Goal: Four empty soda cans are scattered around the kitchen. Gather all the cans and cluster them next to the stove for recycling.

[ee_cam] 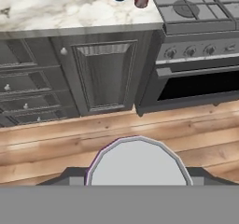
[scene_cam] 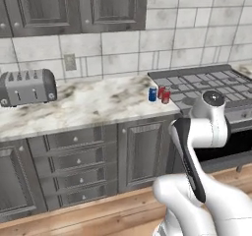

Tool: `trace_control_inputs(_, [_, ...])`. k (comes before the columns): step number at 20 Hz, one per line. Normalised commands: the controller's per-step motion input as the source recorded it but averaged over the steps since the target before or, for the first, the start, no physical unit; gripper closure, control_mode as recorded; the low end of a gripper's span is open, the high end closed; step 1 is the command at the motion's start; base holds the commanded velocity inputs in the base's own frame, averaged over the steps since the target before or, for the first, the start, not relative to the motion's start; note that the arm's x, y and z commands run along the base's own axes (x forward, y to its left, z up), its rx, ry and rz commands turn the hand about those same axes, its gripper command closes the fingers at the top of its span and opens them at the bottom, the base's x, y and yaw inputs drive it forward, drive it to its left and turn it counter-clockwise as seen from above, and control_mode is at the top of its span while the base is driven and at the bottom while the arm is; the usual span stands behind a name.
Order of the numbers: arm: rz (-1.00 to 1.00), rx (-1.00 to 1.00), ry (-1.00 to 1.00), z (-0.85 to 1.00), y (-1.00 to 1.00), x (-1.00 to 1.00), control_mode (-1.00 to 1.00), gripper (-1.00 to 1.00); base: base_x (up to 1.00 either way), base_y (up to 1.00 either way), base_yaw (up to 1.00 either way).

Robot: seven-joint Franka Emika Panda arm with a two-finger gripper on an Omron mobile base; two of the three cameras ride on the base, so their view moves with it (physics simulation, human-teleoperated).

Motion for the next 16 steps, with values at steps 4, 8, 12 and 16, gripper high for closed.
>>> trace_control_inputs(4, [0.0, 0.0, 0.0, 0.0, 0.0, 0.0, 1.0, 1.0, 0.2, 0.0, 0.14])
trace_control_inputs(8, [0.0, 0.0, 0.0, 0.0, 0.0, 0.0, 1.0, 1.0, 0.44, 0.0, 0.08])
trace_control_inputs(12, [0.0, 0.0, 0.0, 0.0, 0.0, 0.0, 1.0, 1.0, 0.51, 0.0, 0.04])
trace_control_inputs(16, [0.0, 0.0, 0.0, 0.0, 0.0, 0.0, 1.0, 1.0, 0.44, 0.0, 0.03])
